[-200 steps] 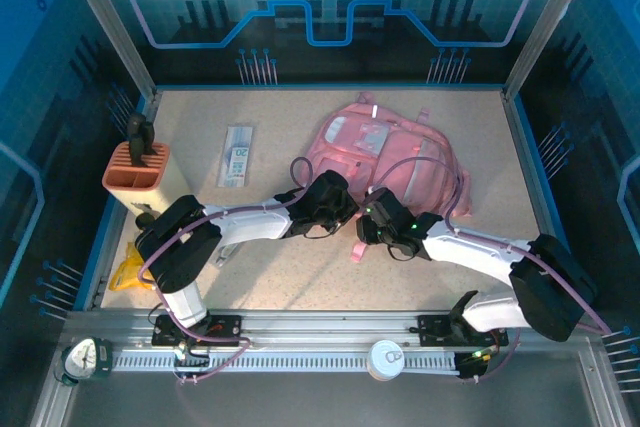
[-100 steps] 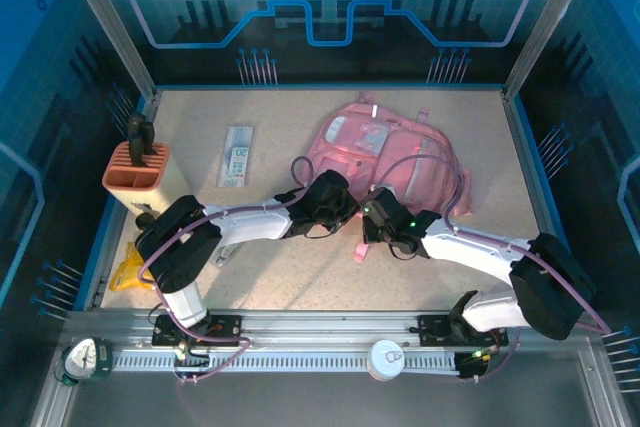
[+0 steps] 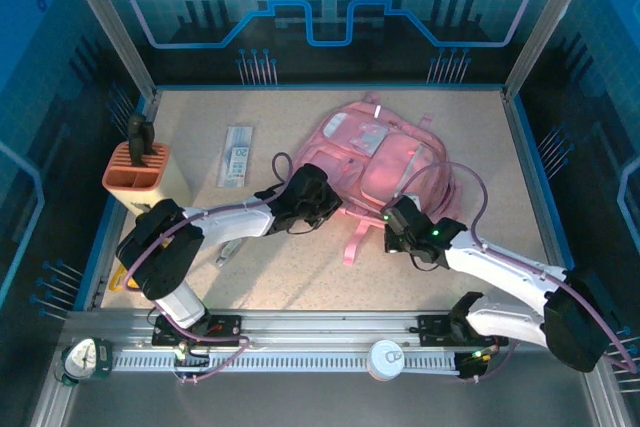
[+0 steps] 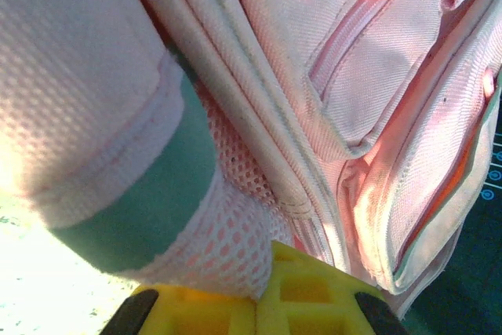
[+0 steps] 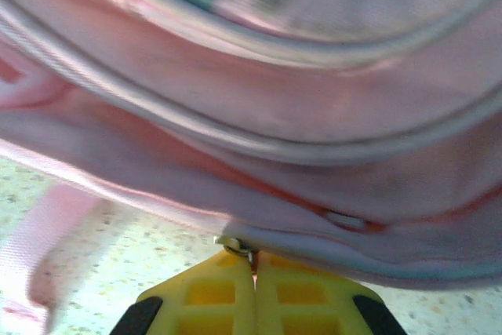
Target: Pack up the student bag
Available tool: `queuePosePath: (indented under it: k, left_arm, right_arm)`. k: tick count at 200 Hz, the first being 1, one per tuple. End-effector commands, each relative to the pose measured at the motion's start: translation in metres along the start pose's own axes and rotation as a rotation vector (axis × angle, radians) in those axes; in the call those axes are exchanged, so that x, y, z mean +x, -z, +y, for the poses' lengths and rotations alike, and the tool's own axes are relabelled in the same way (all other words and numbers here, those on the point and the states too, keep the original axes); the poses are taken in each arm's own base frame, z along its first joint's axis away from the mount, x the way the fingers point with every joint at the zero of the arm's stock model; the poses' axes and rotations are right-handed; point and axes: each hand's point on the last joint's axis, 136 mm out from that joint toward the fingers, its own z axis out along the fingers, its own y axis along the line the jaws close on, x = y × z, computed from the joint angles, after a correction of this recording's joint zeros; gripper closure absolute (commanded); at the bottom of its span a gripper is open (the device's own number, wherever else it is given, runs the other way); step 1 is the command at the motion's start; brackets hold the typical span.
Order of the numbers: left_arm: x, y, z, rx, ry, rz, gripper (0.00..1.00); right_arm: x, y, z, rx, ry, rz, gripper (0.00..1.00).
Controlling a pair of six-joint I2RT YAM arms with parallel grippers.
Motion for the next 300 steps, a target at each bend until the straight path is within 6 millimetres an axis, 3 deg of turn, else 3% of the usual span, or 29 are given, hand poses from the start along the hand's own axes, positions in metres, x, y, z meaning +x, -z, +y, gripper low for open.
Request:
queuePosePath:
  k: [1, 26, 66, 84, 114, 155, 188, 243, 267, 290, 300]
  left_arm:
    - [0.001, 0.011, -0.024, 0.083, -0.046, 0.017, 1.00]
    - [0.005, 0.009, -0.030, 0.093, -0.054, 0.032, 1.00]
    - [0.009, 0.006, -0.031, 0.095, -0.057, 0.041, 1.00]
    - [0.010, 0.004, -0.032, 0.094, -0.057, 0.045, 1.00]
    - [0.011, 0.004, -0.034, 0.098, -0.060, 0.047, 1.00]
    - [0.004, 0.009, -0.031, 0.084, -0.076, 0.025, 1.00]
    - [-0.021, 0.015, -0.023, 0.049, -0.098, -0.014, 1.00]
    - [-0.087, 0.009, -0.015, -0.028, -0.128, -0.045, 1.00]
    - [-0.110, -0.005, -0.026, -0.008, -0.133, -0.032, 1.00]
    - [-0.122, -0.019, -0.043, -0.025, -0.194, 0.004, 1.00]
    - [-0.124, -0.024, -0.051, -0.016, -0.225, 0.014, 0.92]
  right_arm:
    - [0.002, -0.005, -0.014, 0.031, 0.002, 0.027, 1.00]
    - [-0.012, -0.010, 0.002, -0.010, 0.022, 0.011, 0.95]
    - [-0.018, -0.025, 0.004, 0.024, 0.025, 0.013, 0.85]
    - [-0.020, -0.031, 0.004, 0.035, 0.023, 0.002, 0.77]
    - [-0.022, -0.037, 0.004, 0.060, 0.033, 0.016, 0.78]
    - [-0.020, -0.032, -0.003, 0.100, 0.032, 0.038, 0.98]
    - [-0.008, -0.015, -0.022, 0.162, -0.003, 0.077, 1.00]
    - [0.016, 0.009, -0.047, 0.101, -0.149, 0.169, 1.00]
    - [0.012, 0.014, -0.033, 0.044, -0.096, 0.170, 1.00]
    - [0.007, 0.015, 0.015, -0.108, -0.007, 0.185, 1.00]
    - [0.006, 0.015, 0.041, -0.172, 0.027, 0.185, 1.00]
